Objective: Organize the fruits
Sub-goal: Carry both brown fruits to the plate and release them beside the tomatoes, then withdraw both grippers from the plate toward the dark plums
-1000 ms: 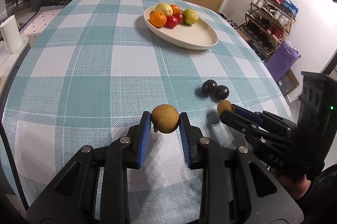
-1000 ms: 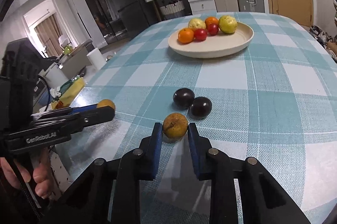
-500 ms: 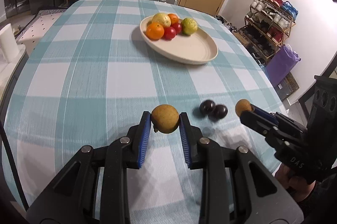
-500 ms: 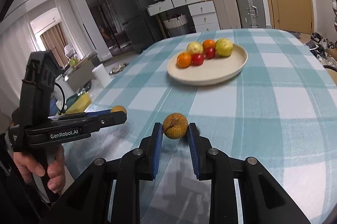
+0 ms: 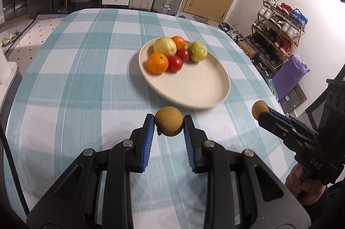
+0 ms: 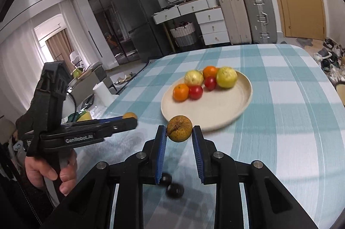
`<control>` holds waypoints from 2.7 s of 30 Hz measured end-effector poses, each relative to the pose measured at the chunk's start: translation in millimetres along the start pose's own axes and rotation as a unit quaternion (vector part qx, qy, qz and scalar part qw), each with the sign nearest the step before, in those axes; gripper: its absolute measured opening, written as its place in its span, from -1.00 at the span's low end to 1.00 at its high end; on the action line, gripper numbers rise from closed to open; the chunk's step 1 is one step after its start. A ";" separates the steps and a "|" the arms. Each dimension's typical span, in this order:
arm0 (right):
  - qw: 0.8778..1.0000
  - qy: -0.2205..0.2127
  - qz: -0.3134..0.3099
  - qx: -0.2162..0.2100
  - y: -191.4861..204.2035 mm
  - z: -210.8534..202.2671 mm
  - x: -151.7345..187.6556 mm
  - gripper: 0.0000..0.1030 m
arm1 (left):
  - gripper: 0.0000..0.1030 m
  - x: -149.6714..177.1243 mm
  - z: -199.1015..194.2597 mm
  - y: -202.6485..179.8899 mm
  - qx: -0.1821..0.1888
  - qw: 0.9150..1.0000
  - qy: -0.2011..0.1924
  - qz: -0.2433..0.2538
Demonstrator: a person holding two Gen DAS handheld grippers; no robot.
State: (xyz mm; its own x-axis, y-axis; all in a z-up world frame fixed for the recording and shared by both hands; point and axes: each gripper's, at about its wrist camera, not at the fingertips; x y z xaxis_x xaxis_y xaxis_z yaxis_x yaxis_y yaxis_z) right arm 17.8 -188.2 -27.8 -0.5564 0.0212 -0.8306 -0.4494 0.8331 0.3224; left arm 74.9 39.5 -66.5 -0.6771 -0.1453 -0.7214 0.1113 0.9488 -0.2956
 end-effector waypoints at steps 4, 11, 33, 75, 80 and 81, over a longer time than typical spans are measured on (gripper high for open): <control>1.000 0.008 -0.002 -0.017 -2.9 22.2 -13.3 -0.51 | -0.53 -18.4 21.1 -1.5 0.004 1.000 0.004 -0.004; 0.999 0.028 -0.002 -0.041 -6.6 62.5 -28.5 -0.51 | -0.53 -36.6 56.4 3.0 0.006 1.000 0.020 -0.011; 0.996 0.079 0.051 -0.008 -62.7 143.8 -55.6 -0.51 | -0.53 -58.4 131.5 -2.9 0.028 0.997 0.070 -0.010; 0.997 -0.024 0.067 0.017 -53.2 28.8 -46.0 0.70 | 0.12 -24.5 51.5 -15.5 0.007 1.000 0.025 -0.016; 0.998 -0.021 0.058 0.018 -43.2 20.0 -38.9 0.76 | 0.34 -17.1 38.2 -22.6 -0.009 1.000 0.010 0.000; 0.998 -0.021 0.057 0.018 -41.3 17.6 -37.2 0.77 | 0.43 -16.3 35.6 -24.0 -0.015 1.000 0.006 0.003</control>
State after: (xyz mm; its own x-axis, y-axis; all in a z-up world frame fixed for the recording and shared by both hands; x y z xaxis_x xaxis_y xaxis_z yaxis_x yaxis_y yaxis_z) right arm 69.4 -213.7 -18.2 -0.5727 0.1395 -0.8078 -0.3596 0.8428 0.4005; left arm 109.1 9.1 -69.8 -0.6856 -0.1359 -0.7152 0.0943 0.9575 -0.2724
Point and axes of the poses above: each gripper's, at about its wrist camera, not at the fingertips, and z roughly the way its jaws point, y to its left, x to its underside, and after that the axes turned 8 degrees about -y, right-handed
